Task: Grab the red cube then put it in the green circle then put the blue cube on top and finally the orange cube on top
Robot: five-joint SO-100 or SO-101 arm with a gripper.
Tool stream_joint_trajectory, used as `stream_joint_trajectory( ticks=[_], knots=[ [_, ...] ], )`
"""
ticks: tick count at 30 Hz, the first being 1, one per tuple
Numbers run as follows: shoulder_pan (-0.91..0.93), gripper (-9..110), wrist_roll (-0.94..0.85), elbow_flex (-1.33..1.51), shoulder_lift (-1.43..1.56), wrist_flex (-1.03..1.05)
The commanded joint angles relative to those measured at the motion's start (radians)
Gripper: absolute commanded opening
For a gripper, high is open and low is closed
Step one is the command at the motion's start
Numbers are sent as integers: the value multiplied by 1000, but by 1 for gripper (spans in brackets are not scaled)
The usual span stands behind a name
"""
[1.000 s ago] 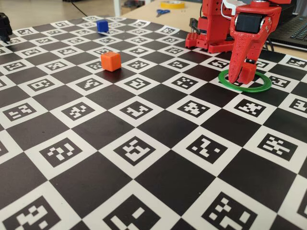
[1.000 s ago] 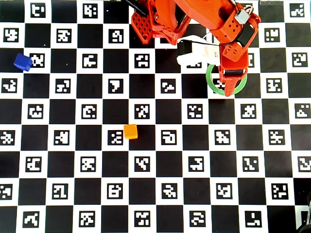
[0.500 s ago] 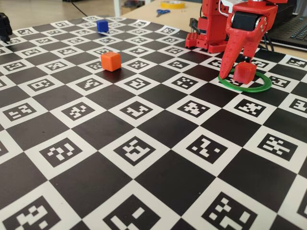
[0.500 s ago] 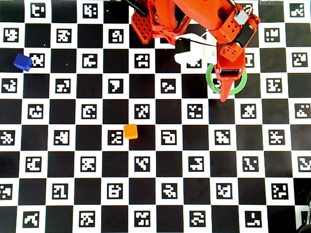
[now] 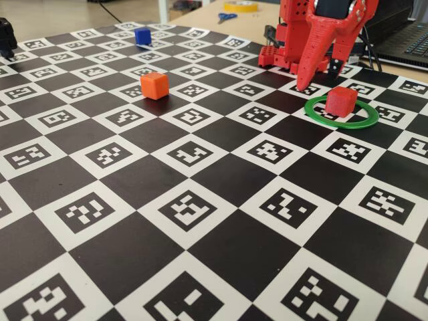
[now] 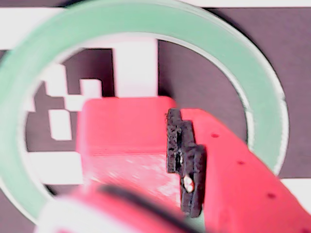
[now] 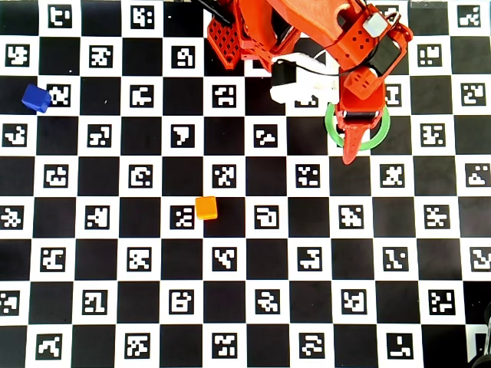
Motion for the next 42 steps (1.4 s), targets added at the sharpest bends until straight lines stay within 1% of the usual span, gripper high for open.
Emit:
stream_joint_trajectory(
  ticks=[1, 5, 11, 14, 21, 24, 26, 29, 32, 34, 37, 42],
  knots=[
    [97, 53, -126, -126, 55, 69],
    [221, 53, -276, -207, 58, 149],
    [457, 46, -466, -365, 48, 238],
    [588, 45, -591, -489, 17, 308],
    [867, 45, -747, -701, -64, 442],
    [973, 45, -851, -772, -95, 465],
    [1043, 45, -968, -818, -110, 466],
    [1152, 45, -1069, -874, -146, 469],
    [1267, 45, -1109, -908, -184, 472],
    [1336, 45, -1180, -942, -207, 485],
    [1445, 45, -1213, -999, -227, 503],
    [1628, 47, -1298, -1081, -256, 437]
  ],
)
